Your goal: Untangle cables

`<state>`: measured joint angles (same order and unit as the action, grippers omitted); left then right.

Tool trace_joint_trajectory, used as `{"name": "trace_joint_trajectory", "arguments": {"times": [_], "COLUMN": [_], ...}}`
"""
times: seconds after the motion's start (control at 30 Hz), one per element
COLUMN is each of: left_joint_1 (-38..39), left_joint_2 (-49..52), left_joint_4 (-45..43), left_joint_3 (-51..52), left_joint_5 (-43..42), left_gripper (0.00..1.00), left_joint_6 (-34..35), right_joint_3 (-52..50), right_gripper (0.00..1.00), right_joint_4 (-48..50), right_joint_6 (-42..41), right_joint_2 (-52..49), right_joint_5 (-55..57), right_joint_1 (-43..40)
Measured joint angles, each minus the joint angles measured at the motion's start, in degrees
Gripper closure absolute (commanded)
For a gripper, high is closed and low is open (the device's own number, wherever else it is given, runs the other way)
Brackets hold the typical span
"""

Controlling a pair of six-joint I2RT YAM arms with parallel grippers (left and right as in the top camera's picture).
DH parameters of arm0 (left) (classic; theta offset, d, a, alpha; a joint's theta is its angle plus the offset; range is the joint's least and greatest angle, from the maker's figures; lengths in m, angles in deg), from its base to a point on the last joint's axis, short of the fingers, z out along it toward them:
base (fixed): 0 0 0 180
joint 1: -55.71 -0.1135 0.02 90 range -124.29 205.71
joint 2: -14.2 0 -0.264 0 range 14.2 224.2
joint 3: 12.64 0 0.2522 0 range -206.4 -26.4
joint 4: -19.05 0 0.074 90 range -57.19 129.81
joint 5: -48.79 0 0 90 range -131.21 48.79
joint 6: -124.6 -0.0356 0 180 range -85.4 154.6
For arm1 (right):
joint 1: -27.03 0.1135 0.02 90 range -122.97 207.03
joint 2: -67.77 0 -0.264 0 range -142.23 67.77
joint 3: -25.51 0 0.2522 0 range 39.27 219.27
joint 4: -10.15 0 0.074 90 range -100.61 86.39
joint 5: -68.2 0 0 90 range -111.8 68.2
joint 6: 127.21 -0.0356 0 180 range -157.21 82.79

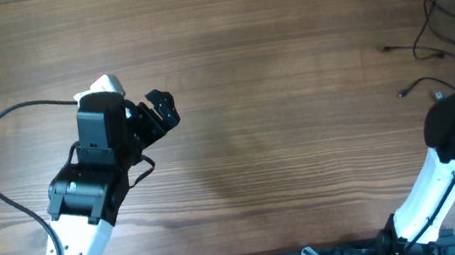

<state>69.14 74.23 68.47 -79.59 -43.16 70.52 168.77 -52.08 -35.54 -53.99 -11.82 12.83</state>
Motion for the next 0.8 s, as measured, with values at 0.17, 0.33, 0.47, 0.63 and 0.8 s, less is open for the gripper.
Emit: {"name": "trace_joint_trajectory", "arguments": {"times": [0.17,0.33,0.47,0.63,0.8], "left_joint_1": [0.00,0.00,0.00,0.00,0.00], "left_joint_2": [0.00,0.00,0.00,0.00,0.00], "left_joint_4": [0.00,0.00,-0.02,0.00,-0.02], "left_joint_3": [0.00,0.00,0.00,0.00,0.00], "left_joint_5": [0.00,0.00,0.00,0.00,0.00], "left_gripper": [0.00,0.00,0.00,0.00,0.00], "left_joint_6": [0.00,0.00,0.00,0.00,0.00], "right_joint_3": [0.00,0.00,0.00,0.00,0.00], "right_gripper": [0.00,0.00,0.00,0.00,0.02], "right_joint_4": [-4.83,-8.41,-11.47,-19.04,-28.81], "right_joint_6": [-1.01,-2.08,-2.49,-2.80,-3.21], "right_joint_2": [-3.50,-3.91,-3.93,-3.93,-3.93], "right_joint_5": [-4.79,-7.21,-8.52,-16.39,-19.26], "right_joint_1": [0.02,0.02,0.07,0.13,0.85]}}
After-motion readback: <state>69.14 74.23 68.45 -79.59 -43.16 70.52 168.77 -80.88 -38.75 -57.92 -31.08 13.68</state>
